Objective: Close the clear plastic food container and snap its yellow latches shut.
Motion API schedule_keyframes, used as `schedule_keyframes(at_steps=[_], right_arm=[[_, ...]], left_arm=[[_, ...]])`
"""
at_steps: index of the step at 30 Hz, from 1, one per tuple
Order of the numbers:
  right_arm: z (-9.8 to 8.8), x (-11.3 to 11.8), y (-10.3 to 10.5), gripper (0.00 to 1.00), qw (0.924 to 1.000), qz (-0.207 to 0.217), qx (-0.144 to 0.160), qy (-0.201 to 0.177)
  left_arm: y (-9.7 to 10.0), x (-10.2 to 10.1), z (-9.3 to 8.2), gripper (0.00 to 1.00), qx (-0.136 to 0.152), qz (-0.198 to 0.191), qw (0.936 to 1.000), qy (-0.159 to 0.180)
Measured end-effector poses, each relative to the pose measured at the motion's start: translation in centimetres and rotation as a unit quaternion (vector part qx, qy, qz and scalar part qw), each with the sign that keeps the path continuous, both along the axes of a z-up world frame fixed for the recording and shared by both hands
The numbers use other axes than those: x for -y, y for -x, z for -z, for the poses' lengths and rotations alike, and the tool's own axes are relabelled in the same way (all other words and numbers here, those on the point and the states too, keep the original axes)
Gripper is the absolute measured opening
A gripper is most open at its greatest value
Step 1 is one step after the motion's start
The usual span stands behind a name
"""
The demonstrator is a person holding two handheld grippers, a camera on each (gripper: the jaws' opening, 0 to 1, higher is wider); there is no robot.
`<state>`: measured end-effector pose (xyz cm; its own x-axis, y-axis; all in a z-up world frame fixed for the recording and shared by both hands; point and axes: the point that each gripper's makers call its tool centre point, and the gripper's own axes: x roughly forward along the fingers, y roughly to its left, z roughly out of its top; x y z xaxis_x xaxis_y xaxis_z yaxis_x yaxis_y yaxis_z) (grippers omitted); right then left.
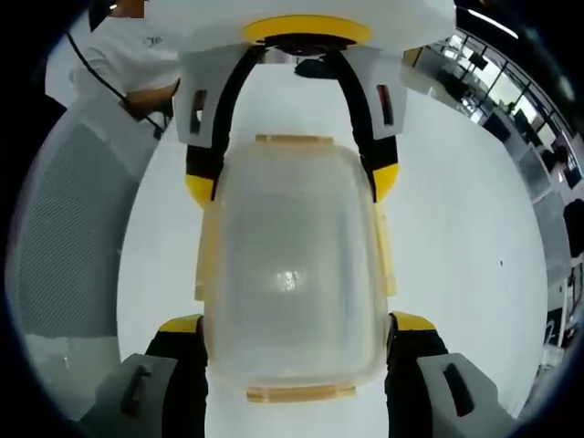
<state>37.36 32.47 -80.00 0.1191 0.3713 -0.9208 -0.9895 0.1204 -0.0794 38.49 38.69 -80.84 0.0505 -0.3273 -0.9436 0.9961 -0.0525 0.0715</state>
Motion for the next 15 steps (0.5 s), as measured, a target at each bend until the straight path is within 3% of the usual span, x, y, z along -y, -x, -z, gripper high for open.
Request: schedule_keyframes(at_steps=[15], right_arm=[[0.1,0.1,-1.6,0.81,1.0,0.001,0.0,0.004]], left_arm=[[-1.5,0.2,0.0,0.88,0.002,-0.005,1.0,0.007]])
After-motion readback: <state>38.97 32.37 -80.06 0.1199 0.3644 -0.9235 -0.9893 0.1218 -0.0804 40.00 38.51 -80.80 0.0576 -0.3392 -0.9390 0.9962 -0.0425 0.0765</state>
